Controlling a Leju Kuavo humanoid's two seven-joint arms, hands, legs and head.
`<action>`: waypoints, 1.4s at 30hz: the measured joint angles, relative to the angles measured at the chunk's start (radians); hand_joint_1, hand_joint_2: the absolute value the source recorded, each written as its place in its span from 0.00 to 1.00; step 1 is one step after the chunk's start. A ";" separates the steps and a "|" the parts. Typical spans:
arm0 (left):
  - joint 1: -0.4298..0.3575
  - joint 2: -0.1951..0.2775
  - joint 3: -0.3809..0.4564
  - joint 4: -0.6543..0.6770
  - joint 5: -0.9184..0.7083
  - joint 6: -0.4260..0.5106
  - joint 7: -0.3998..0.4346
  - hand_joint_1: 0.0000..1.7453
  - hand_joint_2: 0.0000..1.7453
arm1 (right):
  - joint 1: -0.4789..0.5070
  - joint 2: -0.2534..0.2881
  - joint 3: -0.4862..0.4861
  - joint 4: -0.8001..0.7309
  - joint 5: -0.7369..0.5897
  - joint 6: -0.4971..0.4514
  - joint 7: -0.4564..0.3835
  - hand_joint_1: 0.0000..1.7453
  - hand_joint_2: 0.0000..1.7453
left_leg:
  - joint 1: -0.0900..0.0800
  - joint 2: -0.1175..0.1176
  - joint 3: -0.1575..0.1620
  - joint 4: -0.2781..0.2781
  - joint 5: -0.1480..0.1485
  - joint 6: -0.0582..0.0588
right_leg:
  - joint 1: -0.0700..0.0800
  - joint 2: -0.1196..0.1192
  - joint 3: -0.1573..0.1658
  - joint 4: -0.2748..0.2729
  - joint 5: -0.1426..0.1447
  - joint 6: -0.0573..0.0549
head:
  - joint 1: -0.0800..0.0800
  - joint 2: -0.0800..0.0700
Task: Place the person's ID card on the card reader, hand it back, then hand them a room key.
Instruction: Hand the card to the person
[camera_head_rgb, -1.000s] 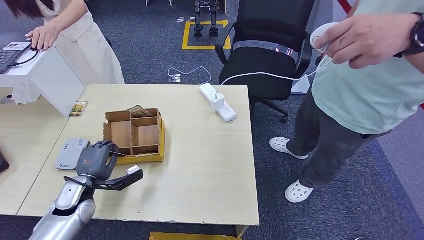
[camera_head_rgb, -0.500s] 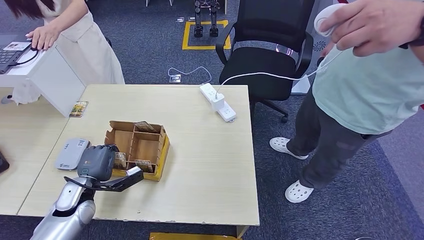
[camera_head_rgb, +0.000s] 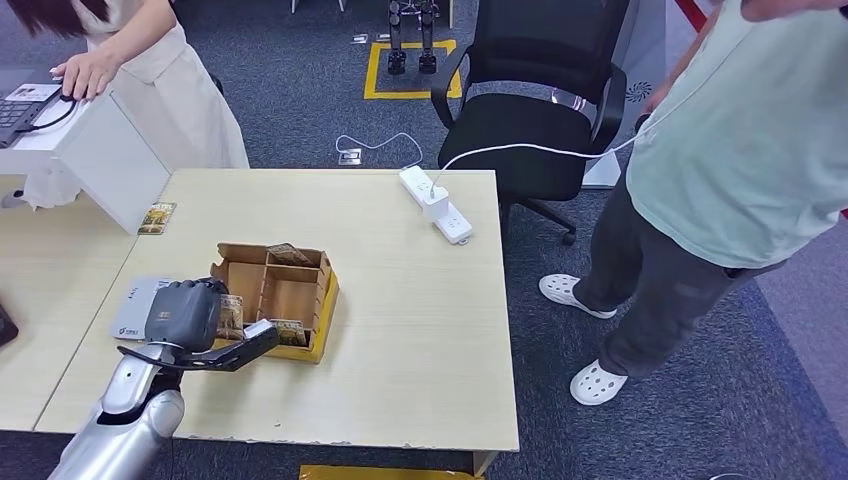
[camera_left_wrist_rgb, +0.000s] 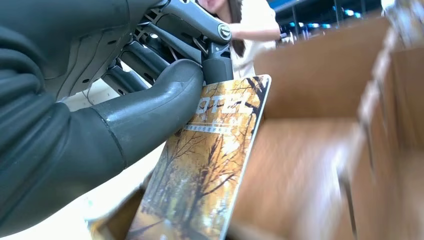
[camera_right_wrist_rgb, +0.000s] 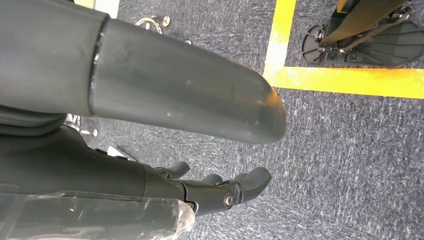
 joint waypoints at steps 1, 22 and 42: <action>-0.006 0.003 0.002 -0.004 0.004 0.006 -0.001 1.00 1.00 | 0.000 0.000 0.000 0.000 0.001 0.000 0.000 0.00 0.00 | 0.000 0.000 0.000 0.000 0.000 0.000 | 0.000 0.000 0.000 0.000 0.000 0.000 | 0.000 0.000; -0.348 0.105 0.075 0.063 -0.019 0.107 0.082 1.00 1.00 | -0.002 0.005 0.000 0.000 0.037 0.001 -0.002 0.00 0.00 | 0.001 -0.003 -0.001 0.000 0.003 0.000 | 0.000 -0.003 0.000 0.001 0.001 -0.001 | 0.000 0.000; -0.581 0.087 0.161 0.423 -0.037 0.352 0.091 1.00 1.00 | -0.009 0.005 0.000 0.000 0.057 -0.003 -0.010 0.00 0.00 | 0.000 -0.003 -0.001 0.000 0.004 -0.001 | 0.000 -0.003 0.000 0.001 0.002 -0.001 | 0.001 0.000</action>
